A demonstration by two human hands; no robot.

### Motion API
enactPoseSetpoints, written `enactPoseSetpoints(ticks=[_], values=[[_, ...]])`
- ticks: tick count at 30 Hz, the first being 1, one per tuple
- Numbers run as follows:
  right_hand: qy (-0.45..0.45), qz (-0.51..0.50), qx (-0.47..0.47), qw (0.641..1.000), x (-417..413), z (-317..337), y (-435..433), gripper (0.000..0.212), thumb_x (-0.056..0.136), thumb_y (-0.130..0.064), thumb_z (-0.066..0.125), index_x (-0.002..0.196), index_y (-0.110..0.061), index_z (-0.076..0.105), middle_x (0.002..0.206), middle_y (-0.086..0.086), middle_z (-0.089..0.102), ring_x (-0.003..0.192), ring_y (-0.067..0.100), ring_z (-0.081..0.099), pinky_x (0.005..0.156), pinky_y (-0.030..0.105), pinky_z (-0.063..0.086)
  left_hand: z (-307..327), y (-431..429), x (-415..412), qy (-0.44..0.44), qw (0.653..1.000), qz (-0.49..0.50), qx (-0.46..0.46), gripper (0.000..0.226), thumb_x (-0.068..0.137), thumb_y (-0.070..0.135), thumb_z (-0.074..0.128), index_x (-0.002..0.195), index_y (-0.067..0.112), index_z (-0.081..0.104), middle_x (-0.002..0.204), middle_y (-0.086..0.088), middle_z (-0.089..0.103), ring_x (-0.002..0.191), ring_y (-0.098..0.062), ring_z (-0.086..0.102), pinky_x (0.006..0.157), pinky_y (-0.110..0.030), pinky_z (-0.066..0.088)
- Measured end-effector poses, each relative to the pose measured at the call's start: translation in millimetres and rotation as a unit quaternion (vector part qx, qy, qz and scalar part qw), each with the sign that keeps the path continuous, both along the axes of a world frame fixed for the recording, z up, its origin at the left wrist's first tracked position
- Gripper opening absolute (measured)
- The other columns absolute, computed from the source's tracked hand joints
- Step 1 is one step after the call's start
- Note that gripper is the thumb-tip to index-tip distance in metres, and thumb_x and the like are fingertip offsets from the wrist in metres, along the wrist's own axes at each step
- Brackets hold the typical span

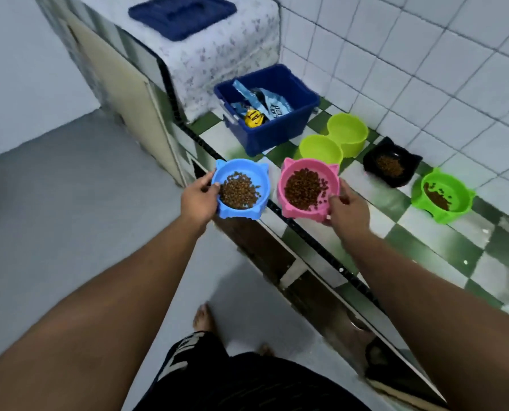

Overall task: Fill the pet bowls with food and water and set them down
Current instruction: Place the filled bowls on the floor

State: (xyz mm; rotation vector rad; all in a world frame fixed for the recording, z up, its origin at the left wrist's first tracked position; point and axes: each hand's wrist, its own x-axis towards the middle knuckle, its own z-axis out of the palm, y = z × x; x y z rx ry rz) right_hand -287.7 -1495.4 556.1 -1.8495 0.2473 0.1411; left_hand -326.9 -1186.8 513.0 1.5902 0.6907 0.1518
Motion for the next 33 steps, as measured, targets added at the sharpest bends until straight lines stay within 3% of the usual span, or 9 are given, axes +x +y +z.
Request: enactPoseSetpoints(ticks=[3, 6, 9, 13, 16, 20, 26, 29, 33], values=[[-0.018, 0.073, -0.015, 0.997, -1, -1, 49, 0.053, 0.087, -0.018, 0.052, 0.111, -0.064, 0.060, 0.098, -0.003, 0.073, 0.096, 0.023, 0.072, 0.083, 0.050, 0.060, -4, 50, -31, 0.007, 0.997, 0.070, -0.018, 0.037, 0.093, 0.026, 0.063, 0.126, 0.041, 0.067, 0.107, 0.001, 0.078, 0.100, -0.025, 0.075, 0.087, -0.056, 0.060], [-0.022, 0.141, -0.024, 0.989, -2, 1, 105, 0.048, 0.090, -0.018, 0.051, 0.118, -0.055, 0.064, 0.091, -0.006, 0.074, 0.091, 0.022, 0.072, 0.082, 0.050, 0.061, -4, 94, -58, 0.012, 0.992, 0.125, -0.021, 0.041, 0.091, 0.024, 0.062, 0.130, 0.036, 0.067, 0.109, 0.000, 0.077, 0.100, -0.024, 0.074, 0.086, -0.057, 0.060], [-0.030, 0.186, -0.046, 0.981, 1, 3, 158, 0.041, 0.092, -0.030, 0.052, 0.108, -0.066, 0.061, 0.092, -0.010, 0.074, 0.092, 0.022, 0.073, 0.084, 0.050, 0.059, 1, 132, -80, 0.005, 0.985, 0.164, -0.048, 0.040, 0.099, 0.016, 0.059, 0.135, 0.029, 0.066, 0.107, -0.001, 0.076, 0.095, -0.023, 0.074, 0.081, -0.055, 0.062], [-0.038, 0.253, -0.052, 0.965, 6, -2, 242, 0.037, 0.088, -0.035, 0.051, 0.120, -0.048, 0.064, 0.100, -0.007, 0.075, 0.097, 0.020, 0.072, 0.088, 0.050, 0.059, 6, 199, -104, -0.005, 0.976, 0.210, -0.053, 0.040, 0.102, 0.012, 0.056, 0.141, 0.023, 0.061, 0.110, -0.006, 0.074, 0.095, -0.025, 0.073, 0.079, -0.053, 0.062], [-0.045, 0.282, -0.041, 0.958, 4, 4, 313, 0.026, 0.095, -0.029, 0.053, 0.110, -0.044, 0.069, 0.096, -0.006, 0.075, 0.091, 0.016, 0.073, 0.082, 0.047, 0.061, 9, 263, -114, -0.007, 0.970, 0.240, -0.046, 0.040, 0.102, 0.012, 0.056, 0.140, 0.024, 0.062, 0.107, -0.004, 0.075, 0.091, -0.022, 0.073, 0.079, -0.052, 0.062], [-0.015, 0.288, -0.010, 0.957, 6, 8, 402, 0.043, 0.098, -0.021, 0.056, 0.100, -0.063, 0.064, 0.094, -0.016, 0.074, 0.095, 0.015, 0.072, 0.085, 0.043, 0.061, 14, 340, -119, -0.002, 0.966, 0.255, -0.047, 0.040, 0.102, 0.011, 0.056, 0.139, 0.025, 0.062, 0.097, 0.000, 0.074, 0.087, -0.022, 0.073, 0.076, -0.048, 0.063], [0.019, 0.275, 0.002, 0.961, 32, 4, 527, 0.043, 0.098, -0.011, 0.055, 0.135, -0.033, 0.059, 0.105, -0.011, 0.071, 0.095, 0.017, 0.072, 0.077, 0.043, 0.063, 30, 449, -104, -0.004, 0.956, 0.287, -0.053, 0.038, 0.104, 0.012, 0.055, 0.140, 0.023, 0.060, 0.087, 0.003, 0.072, 0.069, -0.010, 0.070, 0.063, -0.036, 0.063], [0.030, 0.285, -0.005, 0.958, 52, 4, 585, 0.045, 0.098, -0.012, 0.057, 0.138, -0.032, 0.056, 0.097, -0.018, 0.067, 0.095, 0.018, 0.072, 0.079, 0.043, 0.063, 31, 498, -90, -0.005, 0.945, 0.320, -0.061, 0.037, 0.103, 0.012, 0.055, 0.138, 0.022, 0.061, 0.086, 0.003, 0.071, 0.066, -0.008, 0.069, 0.060, -0.034, 0.062], [-0.002, 0.321, -0.025, 0.947, 102, -9, 660, 0.045, 0.097, -0.017, 0.056, 0.137, -0.036, 0.057, 0.114, -0.007, 0.073, 0.096, 0.017, 0.073, 0.078, 0.046, 0.063, 22, 562, -60, 0.002, 0.930, 0.360, -0.072, 0.038, 0.103, 0.011, 0.056, 0.139, 0.023, 0.061, 0.087, 0.001, 0.071, 0.070, -0.014, 0.068, 0.068, -0.039, 0.062]])
